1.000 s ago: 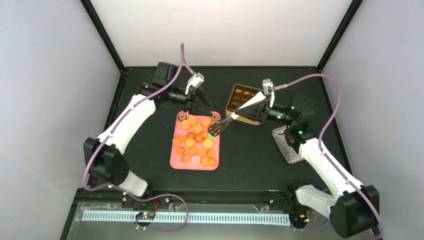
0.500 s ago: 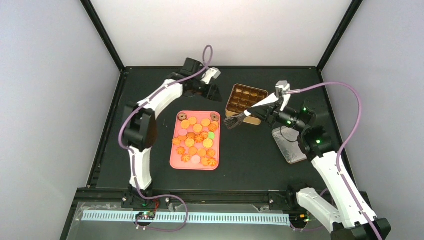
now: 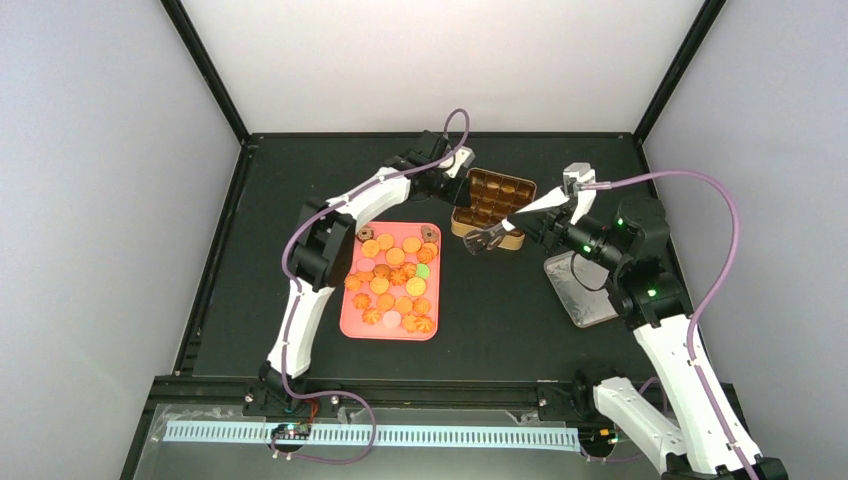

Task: Pack the cookies
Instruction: Move the packing box to the center of the board.

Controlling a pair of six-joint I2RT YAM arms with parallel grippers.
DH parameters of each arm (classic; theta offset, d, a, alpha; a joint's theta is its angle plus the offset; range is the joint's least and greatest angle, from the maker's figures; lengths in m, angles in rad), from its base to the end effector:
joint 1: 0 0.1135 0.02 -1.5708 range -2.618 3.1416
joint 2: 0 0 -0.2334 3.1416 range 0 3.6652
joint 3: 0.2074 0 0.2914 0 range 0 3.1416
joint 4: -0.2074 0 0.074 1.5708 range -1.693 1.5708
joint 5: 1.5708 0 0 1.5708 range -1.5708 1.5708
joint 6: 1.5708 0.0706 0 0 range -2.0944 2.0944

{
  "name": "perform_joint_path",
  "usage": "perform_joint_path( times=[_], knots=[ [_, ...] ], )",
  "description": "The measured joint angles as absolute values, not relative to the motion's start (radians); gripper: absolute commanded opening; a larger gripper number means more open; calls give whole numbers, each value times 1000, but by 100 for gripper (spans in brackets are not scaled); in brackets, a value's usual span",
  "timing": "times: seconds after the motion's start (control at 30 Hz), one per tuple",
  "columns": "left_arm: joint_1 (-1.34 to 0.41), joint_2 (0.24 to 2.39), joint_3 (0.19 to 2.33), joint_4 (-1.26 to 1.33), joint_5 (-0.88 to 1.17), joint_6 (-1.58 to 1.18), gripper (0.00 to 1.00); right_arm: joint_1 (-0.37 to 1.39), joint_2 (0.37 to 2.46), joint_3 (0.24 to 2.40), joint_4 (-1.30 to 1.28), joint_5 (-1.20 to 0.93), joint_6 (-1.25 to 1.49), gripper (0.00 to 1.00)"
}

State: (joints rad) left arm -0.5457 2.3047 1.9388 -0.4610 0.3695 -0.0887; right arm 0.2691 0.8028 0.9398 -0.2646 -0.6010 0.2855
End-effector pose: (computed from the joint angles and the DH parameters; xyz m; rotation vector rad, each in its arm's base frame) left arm 0.4644 -0.3118 0.1379 0.7283 2.3439 -0.7325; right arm 0.2432 0.1085 0.3629 -0.4496 1.7040 0.9163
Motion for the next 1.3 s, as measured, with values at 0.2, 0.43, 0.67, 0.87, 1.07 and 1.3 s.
perform_joint_path(
  times=[0.2,0.43,0.67,0.87,1.07,1.3],
  knots=[
    [-554,2338,1939,-447,296,-125,40,267,795,964,-304,-583,270,34],
    [-557,2337,1928,-432,273,-154,22,267,793,978,-331,-580,264,34],
    [-583,2236,1710,-315,252,-178,22,266,794,994,-347,-577,262,34],
    [-635,2107,1515,-290,225,-204,25,266,796,997,-348,-575,263,34],
    [-692,1995,1350,-289,226,-234,35,266,798,996,-348,-570,263,34],
    [-737,1946,1246,-340,269,-242,55,262,797,996,-350,-560,263,34]
  ],
)
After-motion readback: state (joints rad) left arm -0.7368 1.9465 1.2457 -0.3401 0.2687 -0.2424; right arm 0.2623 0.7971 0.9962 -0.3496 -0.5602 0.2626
